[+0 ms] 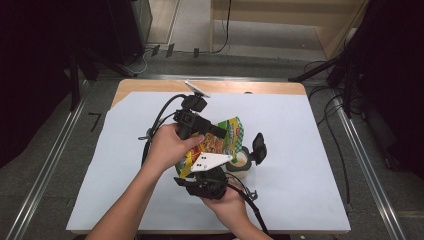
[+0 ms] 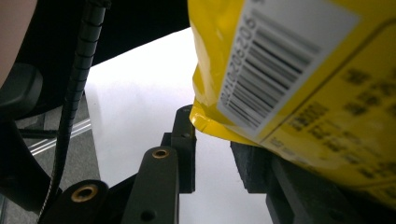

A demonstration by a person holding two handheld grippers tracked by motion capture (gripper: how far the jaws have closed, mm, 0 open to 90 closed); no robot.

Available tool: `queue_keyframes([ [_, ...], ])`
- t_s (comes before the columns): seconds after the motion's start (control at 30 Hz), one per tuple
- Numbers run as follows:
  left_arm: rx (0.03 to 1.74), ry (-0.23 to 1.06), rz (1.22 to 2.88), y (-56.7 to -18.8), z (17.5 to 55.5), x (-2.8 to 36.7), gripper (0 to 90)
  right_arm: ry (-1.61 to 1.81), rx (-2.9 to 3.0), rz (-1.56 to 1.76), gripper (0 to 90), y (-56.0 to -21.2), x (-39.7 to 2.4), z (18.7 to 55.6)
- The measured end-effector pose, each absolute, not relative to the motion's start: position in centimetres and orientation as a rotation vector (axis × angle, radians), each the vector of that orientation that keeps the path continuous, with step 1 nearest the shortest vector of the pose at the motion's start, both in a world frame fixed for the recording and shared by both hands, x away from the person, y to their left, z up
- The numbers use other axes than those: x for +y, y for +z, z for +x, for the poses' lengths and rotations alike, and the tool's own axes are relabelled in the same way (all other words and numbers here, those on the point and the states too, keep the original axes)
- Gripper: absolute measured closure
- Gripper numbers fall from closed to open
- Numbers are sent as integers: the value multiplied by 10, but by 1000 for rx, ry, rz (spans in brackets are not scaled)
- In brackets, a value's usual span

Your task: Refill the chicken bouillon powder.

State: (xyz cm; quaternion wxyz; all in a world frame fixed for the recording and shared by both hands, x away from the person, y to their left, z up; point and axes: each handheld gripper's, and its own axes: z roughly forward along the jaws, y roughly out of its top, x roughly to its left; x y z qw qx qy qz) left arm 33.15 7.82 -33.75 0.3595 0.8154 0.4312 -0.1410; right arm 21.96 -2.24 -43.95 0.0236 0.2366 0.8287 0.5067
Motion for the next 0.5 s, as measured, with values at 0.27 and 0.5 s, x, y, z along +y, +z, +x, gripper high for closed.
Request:
queue_keyframes([
  [0.27, 1119, -351, 2099, -337, 331, 79, 802, 1583, 2559, 741, 729, -439, -22, 219],
  [0.5, 1119, -357, 2088, -339, 333, 81, 803, 1571, 2571, 736, 729, -438, -21, 220],
])
